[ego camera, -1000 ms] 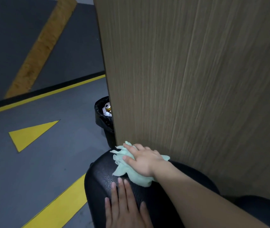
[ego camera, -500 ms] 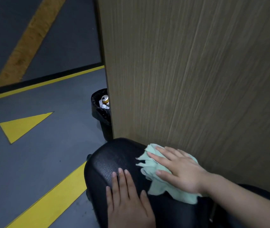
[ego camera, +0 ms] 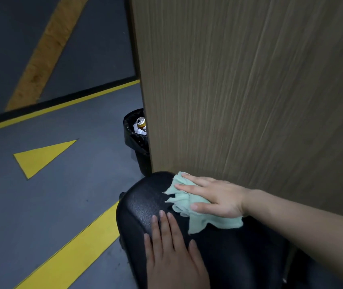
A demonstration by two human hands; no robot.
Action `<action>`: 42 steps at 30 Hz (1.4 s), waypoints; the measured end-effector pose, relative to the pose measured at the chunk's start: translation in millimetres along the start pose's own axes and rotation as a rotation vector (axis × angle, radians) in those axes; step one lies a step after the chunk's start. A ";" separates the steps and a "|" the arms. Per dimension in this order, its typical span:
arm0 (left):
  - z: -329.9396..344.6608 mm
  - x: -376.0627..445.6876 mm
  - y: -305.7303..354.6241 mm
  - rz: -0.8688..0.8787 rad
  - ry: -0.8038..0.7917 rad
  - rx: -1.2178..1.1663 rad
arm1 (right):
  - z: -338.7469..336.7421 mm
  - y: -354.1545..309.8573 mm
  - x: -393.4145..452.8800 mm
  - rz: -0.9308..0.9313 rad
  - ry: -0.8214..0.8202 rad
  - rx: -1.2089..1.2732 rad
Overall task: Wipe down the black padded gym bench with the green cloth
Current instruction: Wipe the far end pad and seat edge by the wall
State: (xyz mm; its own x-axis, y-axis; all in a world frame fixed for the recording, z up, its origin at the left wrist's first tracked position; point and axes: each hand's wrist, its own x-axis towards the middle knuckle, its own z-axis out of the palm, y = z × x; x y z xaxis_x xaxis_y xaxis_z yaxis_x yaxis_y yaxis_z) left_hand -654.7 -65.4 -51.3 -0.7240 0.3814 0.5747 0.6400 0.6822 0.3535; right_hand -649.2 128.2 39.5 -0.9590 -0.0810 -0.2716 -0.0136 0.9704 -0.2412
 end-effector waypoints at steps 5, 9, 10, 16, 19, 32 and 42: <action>-3.5 -1.0 1.5 -0.020 -0.026 -0.003 | 7.7 10.2 -44.9 0.030 0.013 -0.050; -8.5 -0.2 1.7 -0.031 -0.069 0.013 | 14.7 15.7 -71.7 0.044 -0.005 -0.075; -9.6 -0.3 2.4 -0.029 -0.077 0.021 | 15.0 16.8 -74.2 0.040 -0.012 -0.070; -19.5 -1.4 7.0 -0.032 -0.125 0.058 | 4.1 13.8 -45.7 0.043 -0.035 -0.069; -27.8 -1.3 9.3 -0.026 -0.180 0.064 | 10.4 8.3 -36.5 0.078 0.019 -0.054; -34.2 0.7 12.2 -0.026 -0.275 0.106 | 30.6 16.4 -107.1 0.210 0.076 0.051; -34.7 1.0 13.0 -0.024 -0.282 0.112 | 13.5 -1.3 -35.7 0.149 0.069 -0.037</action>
State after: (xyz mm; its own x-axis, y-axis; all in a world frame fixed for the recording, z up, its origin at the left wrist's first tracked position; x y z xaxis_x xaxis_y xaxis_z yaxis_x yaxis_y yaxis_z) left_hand -638.2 -77.8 -20.5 -0.7914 0.5122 0.3337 0.6010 0.7516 0.2718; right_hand -611.1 126.8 36.9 -0.9684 0.0787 -0.2367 0.1207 0.9783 -0.1683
